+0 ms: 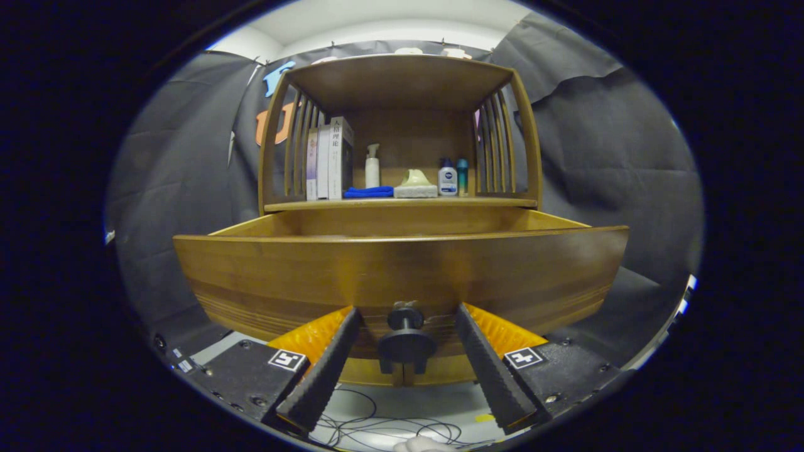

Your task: Pull open the drawer, take out the items inside it, and place them on the countertop above the cabinet.

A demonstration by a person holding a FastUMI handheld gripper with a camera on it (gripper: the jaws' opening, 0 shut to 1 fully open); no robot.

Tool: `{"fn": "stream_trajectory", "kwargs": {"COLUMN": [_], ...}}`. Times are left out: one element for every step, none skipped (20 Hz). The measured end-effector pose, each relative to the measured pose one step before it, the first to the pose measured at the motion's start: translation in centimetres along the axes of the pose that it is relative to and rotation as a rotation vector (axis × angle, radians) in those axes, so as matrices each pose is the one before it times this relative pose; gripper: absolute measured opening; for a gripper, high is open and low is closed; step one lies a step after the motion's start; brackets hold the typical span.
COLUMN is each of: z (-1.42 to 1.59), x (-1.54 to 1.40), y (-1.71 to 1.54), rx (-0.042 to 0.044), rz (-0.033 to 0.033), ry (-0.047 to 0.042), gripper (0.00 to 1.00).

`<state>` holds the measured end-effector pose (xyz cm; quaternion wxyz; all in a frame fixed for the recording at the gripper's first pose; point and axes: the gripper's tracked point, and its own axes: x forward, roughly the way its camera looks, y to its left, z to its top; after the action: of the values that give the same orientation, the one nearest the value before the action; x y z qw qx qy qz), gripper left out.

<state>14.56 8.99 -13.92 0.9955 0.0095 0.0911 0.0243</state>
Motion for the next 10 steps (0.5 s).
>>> {"fn": "stream_trajectory", "kwargs": {"z": [-0.075,0.112,-0.015,0.083,0.013,-0.007,0.059,0.054,-0.002,0.043], "x": [0.145,0.079,0.078,0.019,0.024,0.123,0.092,0.062,0.052,0.022], "y": [-0.039,-0.022,0.093,0.007,0.056,0.079,-0.191,-0.073,0.085,-0.016], "rx": [0.00057,-0.00293,-0.00099,-0.00193,0.00211,-0.00001,-0.00403,-0.00491,-0.00004,0.00208], "rz": [0.00286,0.00387,0.00421,0.00206,0.00062,-0.0019,-0.00273,-0.00029,0.0003,-0.00024], "ry": [0.00199,-0.00519,-0.00008,0.00114,-0.00188,0.00381,-0.00177,0.00096,0.00188,0.0019], "gripper": [1.0,0.99,0.99,0.99,0.99,0.99,0.99,0.99,0.99,0.99]}}
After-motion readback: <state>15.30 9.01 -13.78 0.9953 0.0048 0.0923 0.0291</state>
